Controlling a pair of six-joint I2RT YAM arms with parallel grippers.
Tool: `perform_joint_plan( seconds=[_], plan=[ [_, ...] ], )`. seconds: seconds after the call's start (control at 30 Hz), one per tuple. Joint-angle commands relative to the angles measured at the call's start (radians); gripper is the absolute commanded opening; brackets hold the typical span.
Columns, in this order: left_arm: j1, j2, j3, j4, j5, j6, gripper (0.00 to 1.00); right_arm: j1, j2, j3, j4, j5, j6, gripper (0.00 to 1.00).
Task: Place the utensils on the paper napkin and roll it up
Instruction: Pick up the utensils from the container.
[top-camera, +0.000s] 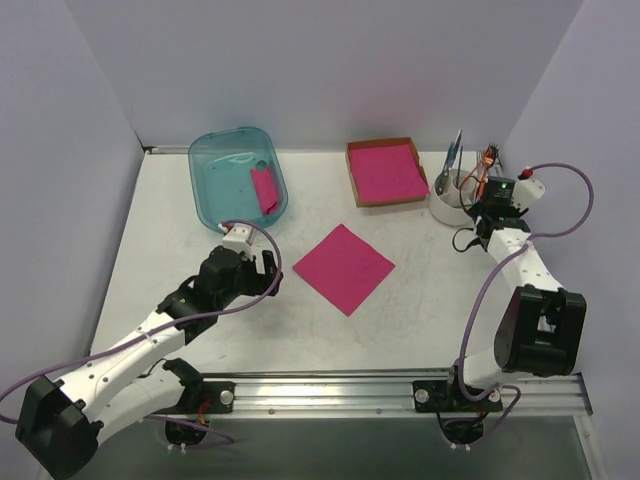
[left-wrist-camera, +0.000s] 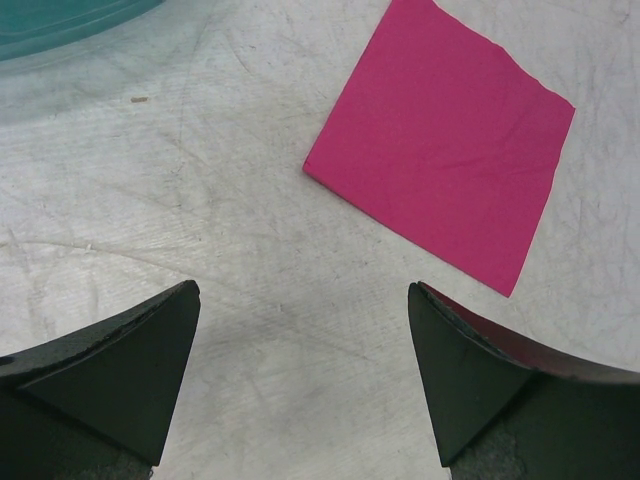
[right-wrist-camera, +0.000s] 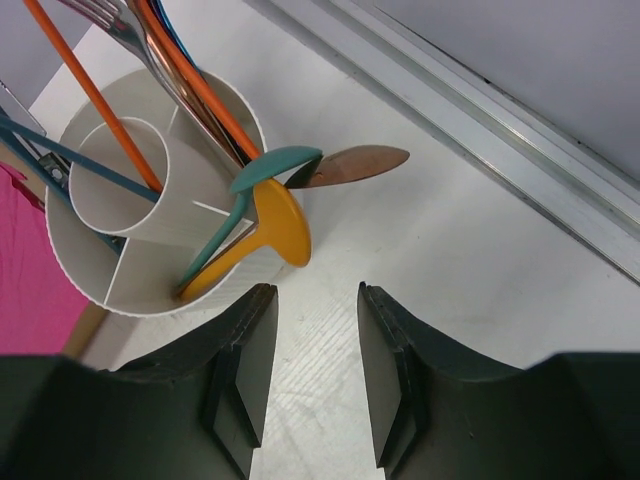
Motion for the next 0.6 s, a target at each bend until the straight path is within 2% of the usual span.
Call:
perform_joint_plan(
  seconds=[0.0,0.57],
  plan=[
    [-0.012,-0.005,-0.006,0.047,0.017,0.012,0.94,-0.011,0.023,0.058,0.054,0.050,-0.014,0.38],
    [-0.023,0.028,0.001,0.058,0.028,0.017,0.94,-0.011,0.123,0.129,0.039,0.078,-0.031,0.26]
  ],
)
